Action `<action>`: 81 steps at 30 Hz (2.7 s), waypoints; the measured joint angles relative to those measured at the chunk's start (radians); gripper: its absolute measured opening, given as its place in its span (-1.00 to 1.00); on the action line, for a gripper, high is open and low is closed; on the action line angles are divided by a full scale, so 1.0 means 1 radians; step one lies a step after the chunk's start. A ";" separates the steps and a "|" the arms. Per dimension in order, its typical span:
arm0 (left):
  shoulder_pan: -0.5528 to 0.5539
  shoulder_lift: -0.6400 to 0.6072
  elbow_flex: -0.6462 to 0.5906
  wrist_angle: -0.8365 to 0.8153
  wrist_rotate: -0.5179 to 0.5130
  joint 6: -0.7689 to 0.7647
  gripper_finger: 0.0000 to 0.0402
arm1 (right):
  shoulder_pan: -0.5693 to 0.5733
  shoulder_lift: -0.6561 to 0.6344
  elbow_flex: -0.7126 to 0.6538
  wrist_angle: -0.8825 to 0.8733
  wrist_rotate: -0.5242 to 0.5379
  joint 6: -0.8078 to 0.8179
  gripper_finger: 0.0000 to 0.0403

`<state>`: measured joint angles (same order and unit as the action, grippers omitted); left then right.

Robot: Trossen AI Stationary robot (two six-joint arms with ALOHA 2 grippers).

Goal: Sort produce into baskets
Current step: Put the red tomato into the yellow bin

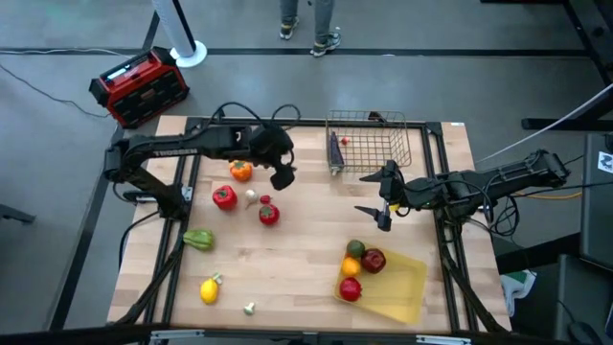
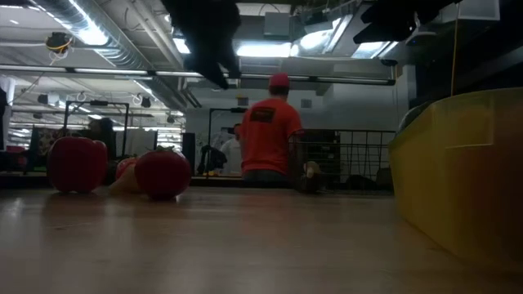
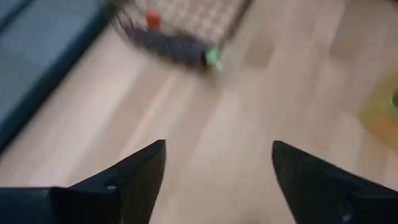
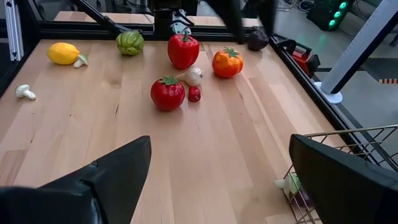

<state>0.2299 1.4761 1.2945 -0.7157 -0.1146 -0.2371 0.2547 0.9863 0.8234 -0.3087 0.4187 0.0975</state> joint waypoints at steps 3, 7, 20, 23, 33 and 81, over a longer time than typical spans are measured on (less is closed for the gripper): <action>-0.029 0.000 0.000 -0.089 0.040 -0.042 0.43 | 0.000 0.000 0.000 0.000 0.000 0.000 0.87; -0.082 0.000 0.000 -0.201 0.058 -0.051 0.43 | 0.000 0.000 0.000 0.000 0.000 0.000 0.87; -0.220 0.000 -0.132 -0.237 0.060 -0.082 0.43 | 0.000 0.000 0.001 0.000 0.000 0.000 0.87; -0.236 0.000 -0.168 -0.203 0.059 -0.082 0.43 | 0.000 0.000 0.001 0.000 0.000 0.000 0.87; -0.256 0.004 -0.238 -0.144 0.058 -0.108 0.43 | 0.000 0.000 0.001 -0.007 0.000 0.000 0.87; -0.252 0.106 -0.324 -0.003 0.074 -0.139 0.95 | 0.000 0.000 0.001 -0.007 -0.001 0.000 0.87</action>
<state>-0.0216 1.5819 0.9705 -0.7188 -0.0406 -0.3762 0.2547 0.9863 0.8242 -0.3153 0.4179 0.0978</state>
